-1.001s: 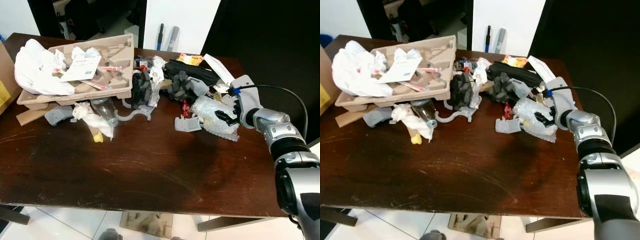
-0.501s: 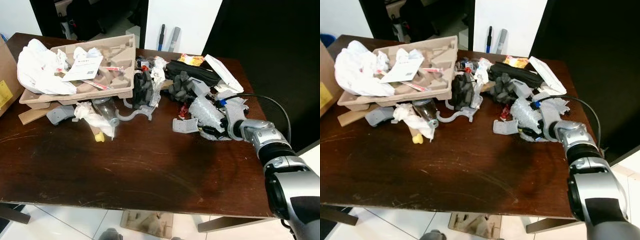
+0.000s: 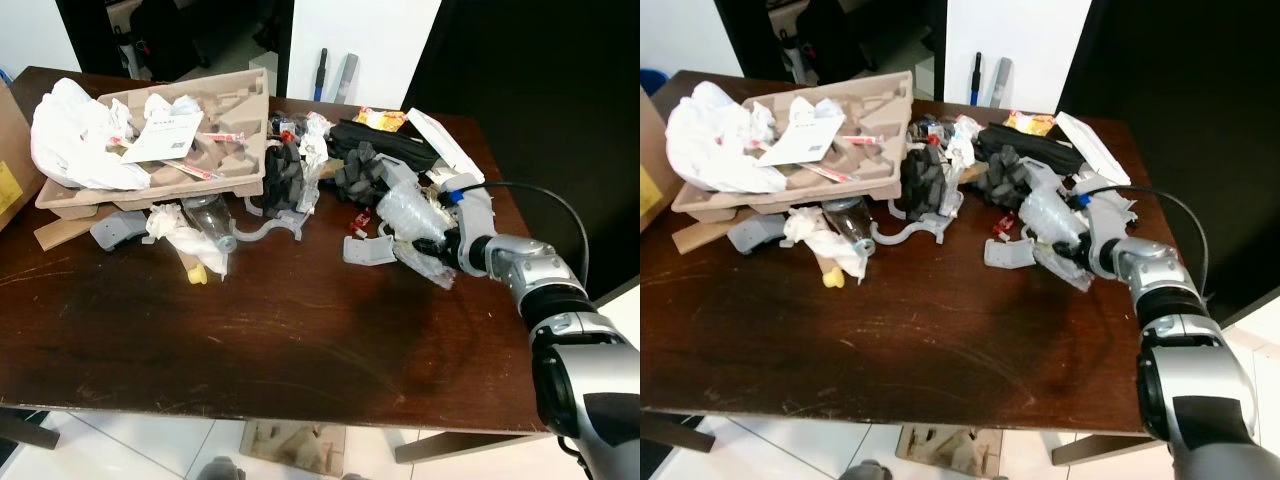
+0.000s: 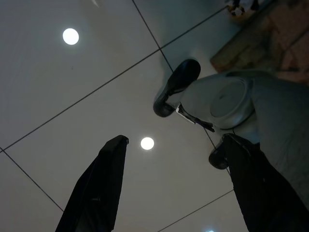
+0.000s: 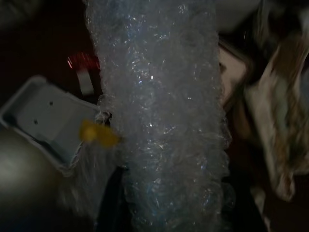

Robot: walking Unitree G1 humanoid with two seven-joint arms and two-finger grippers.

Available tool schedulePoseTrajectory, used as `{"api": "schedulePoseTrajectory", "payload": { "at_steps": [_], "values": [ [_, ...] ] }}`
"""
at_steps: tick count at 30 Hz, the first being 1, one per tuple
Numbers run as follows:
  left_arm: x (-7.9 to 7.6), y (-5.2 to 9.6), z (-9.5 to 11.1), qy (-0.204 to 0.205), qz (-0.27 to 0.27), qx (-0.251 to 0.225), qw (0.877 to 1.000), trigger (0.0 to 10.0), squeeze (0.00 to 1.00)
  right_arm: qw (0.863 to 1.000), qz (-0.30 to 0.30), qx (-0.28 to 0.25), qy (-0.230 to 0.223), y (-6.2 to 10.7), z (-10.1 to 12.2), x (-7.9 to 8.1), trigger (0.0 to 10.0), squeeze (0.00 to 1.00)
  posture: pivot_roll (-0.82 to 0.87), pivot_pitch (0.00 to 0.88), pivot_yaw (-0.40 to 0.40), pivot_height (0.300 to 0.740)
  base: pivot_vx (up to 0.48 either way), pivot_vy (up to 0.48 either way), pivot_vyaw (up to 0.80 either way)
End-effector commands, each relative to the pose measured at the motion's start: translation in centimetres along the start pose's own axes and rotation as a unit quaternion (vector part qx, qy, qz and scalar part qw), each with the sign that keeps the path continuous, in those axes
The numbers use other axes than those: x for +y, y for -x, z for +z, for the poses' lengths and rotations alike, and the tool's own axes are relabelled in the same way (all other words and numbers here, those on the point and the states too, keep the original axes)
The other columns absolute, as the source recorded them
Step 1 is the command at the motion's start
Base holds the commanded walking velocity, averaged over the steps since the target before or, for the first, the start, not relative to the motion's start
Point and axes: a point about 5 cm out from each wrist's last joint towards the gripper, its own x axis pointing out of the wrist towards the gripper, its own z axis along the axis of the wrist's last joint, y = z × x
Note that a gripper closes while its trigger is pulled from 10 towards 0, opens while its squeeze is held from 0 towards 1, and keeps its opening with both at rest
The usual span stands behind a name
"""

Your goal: Picking trash to rubbish bin

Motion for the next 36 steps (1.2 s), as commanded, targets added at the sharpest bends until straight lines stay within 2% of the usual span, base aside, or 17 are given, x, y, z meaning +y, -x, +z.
{"api": "schedulePoseTrajectory", "payload": {
  "at_steps": [1, 6, 9, 12, 14, 18, 20, 22, 23, 24, 26, 31, 32, 33, 34, 35, 36],
  "values": [
    [1.6, 0.5, 0.1, 0.018, 0.033, -0.007, 0.999, 10.0, 0.00, 0.999, 0.017, -0.042, -0.025, 0.7, 0.6, -0.5, 0.0, 0.00, 0.25, 0.148, -0.090, 0.740, 0.000, 0.000, 0.00],
    [3.9, 1.0, 1.7, 0.055, 0.101, -0.055, 0.992, 10.0, 0.00, 0.993, 0.046, -0.103, -0.038, 1.2, 1.9, -0.5, 0.0, 0.00, 0.25, 0.145, -0.090, 0.740, 0.000, 0.000, 0.00],
    [7.0, 2.3, 3.2, 0.094, 0.186, -0.101, 0.973, 10.0, 0.00, 0.983, 0.058, -0.163, -0.056, 1.6, 3.1, -0.6, 0.0, 0.00, 0.26, 0.145, -0.092, 0.740, 0.000, 0.000, 0.00],
    [8.7, 3.1, 3.9, 0.105, 0.227, -0.123, 0.960, 10.0, 0.00, 0.978, 0.052, -0.192, -0.067, 1.8, 3.8, -0.8, 0.0, 0.00, 0.26, 0.145, -0.092, 0.740, 0.000, 0.000, 0.00],
    [10.6, 4.3, 5.6, 0.118, 0.269, -0.169, 0.941, 10.0, 0.00, 0.967, 0.043, -0.235, -0.089, 2.2, 4.8, -1.2, 0.0, 0.00, 0.27, 0.146, -0.099, 0.740, 0.000, 0.000, 0.00],
    [12.4, 5.5, 7.9, 0.132, 0.304, -0.224, 0.917, 10.0, 0.00, 0.954, 0.031, -0.275, -0.117, 2.6, 5.7, -1.7, 0.0, 0.00, 0.28, 0.147, -0.105, 0.740, 0.000, 0.000, 0.00],
    [13.6, 6.6, 10.0, 0.130, 0.329, -0.264, 0.897, 10.0, 0.00, 0.935, 0.007, -0.321, -0.150, 3.1, 6.7, -2.4, 0.0, 0.00, 0.29, 0.146, -0.107, 0.740, 0.000, 0.000, 0.00],
    [13.9, 7.0, 10.7, 0.131, 0.336, -0.278, 0.890, 10.0, 0.00, 0.927, -0.005, -0.338, -0.164, 3.3, 7.0, -2.7, 0.0, 0.00, 0.29, 0.142, -0.106, 0.740, 0.000, 0.000, 0.00],
    [13.5, 6.9, 11.8, 0.124, 0.329, -0.299, 0.887, 10.0, 0.00, 0.900, -0.069, -0.377, -0.208, 4.3, 7.5, -4.2, 0.0, 0.00, 0.30, 0.140, -0.104, 0.740, 0.000, 0.000, 0.00],
    [13.5, 6.9, 11.8, 0.124, 0.329, -0.299, 0.887, 10.0, 0.00, 0.900, -0.069, -0.377, -0.208, 4.3, 7.5, -4.2, 0.0, 0.00, 0.30, 0.140, -0.104, 0.740, 0.000, 0.000, 0.00],
    [12.7, 6.2, 11.8, 0.113, 0.314, -0.287, 0.898, 10.0, 0.00, 0.870, -0.161, -0.399, -0.241, 5.7, 7.4, -6.1, 0.0, 0.00, 0.30, 0.140, -0.104, 0.740, 0.000, 0.000, 0.00],
    [12.6, 6.0, 11.5, 0.113, 0.310, -0.276, 0.903, 10.0, 0.00, 0.860, -0.197, -0.401, -0.245, 6.2, 7.2, -6.7, 0.0, 0.00, 0.30, 0.140, -0.104, 0.740, 0.000, 0.000, 0.00],
    [11.4, 5.0, 10.2, 0.111, 0.298, -0.254, 0.913, 10.0, 0.00, 0.847, -0.327, -0.349, -0.233, 8.2, 4.9, -9.2, 0.0, 0.00, 0.29, 0.131, -0.098, 0.740, 0.000, 0.000, 0.00],
    [11.4, 5.0, 10.2, 0.111, 0.298, -0.254, 0.913, 10.0, 0.00, 0.847, -0.327, -0.349, -0.233, 8.2, 4.9, -9.2, 0.0, 0.00, 0.29, 0.131, -0.098, 0.740, 0.000, 0.000, 0.00],
    [10.5, 4.4, 9.2, 0.106, 0.287, -0.236, 0.922, 10.0, 0.00, 0.843, -0.409, -0.288, -0.196, 9.6, 3.1, -10.5, 2.0, 0.00, 0.29, 0.129, -0.099, 0.740, 0.000, 0.000, 0.00],
    [10.0, 4.0, 8.6, 0.102, 0.279, -0.224, 0.928, 10.0, 0.00, 0.836, -0.461, -0.248, -0.166, 10.6, 1.9, -11.3, 2.0, 0.00, 0.29, 0.129, -0.099, 0.740, 0.000, 0.000, 0.00],
    [10.0, 4.0, 8.6, 0.102, 0.279, -0.224, 0.928, 10.0, 0.00, 0.836, -0.461, -0.248, -0.166, 10.6, 1.9, -11.3, 2.0, 0.00, 0.29, 0.129, -0.099, 0.740, 0.000, 0.000, 0.00]
  ]
}}
